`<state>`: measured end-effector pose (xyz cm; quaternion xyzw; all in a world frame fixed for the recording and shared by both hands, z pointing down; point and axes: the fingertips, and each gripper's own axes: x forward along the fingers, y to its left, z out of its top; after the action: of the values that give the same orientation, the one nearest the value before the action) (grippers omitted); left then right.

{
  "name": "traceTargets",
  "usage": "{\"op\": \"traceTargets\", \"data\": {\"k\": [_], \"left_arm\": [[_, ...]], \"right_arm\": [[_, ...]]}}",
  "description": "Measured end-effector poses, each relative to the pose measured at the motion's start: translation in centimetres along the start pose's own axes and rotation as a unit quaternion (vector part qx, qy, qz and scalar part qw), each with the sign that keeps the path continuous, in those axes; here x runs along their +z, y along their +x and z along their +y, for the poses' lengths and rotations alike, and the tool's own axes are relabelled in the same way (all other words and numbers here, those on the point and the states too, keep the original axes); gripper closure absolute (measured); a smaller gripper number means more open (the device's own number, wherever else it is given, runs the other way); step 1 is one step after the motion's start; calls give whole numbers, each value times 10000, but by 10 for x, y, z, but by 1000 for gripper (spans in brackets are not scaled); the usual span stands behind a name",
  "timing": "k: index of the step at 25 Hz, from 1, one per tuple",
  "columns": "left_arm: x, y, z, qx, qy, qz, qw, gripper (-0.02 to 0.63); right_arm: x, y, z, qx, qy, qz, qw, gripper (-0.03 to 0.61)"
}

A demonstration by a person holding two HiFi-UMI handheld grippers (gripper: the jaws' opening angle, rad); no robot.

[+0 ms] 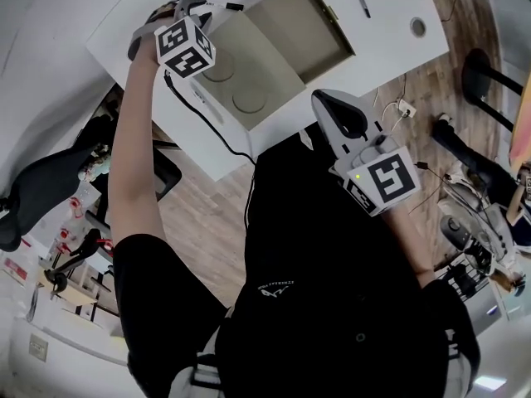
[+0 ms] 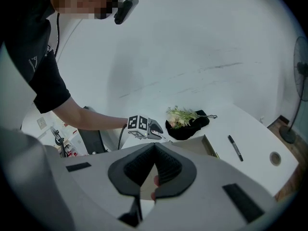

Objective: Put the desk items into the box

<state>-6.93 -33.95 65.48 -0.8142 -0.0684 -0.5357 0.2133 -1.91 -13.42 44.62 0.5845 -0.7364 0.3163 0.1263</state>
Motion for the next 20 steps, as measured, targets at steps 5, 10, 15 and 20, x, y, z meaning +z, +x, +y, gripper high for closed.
{"op": "traceTargets", "data": {"k": [5, 10, 15, 20], "left_arm": [[-3, 21, -1, -198, 363, 186, 9990, 511], [-5, 41, -5, -334, 573, 300, 9973, 511], [-5, 42, -3, -389, 486, 248, 9978, 511], [-6, 42, -4, -323, 182, 275, 9989, 518]], "right_arm": [[0, 0, -16, -248, 88, 12, 9997, 580], [-6, -6, -29, -551, 272, -35, 9981, 580], [-11, -11, -30, -667, 371, -41, 9971, 580], [-8, -15, -24, -659, 256, -76, 9975, 580]]}}
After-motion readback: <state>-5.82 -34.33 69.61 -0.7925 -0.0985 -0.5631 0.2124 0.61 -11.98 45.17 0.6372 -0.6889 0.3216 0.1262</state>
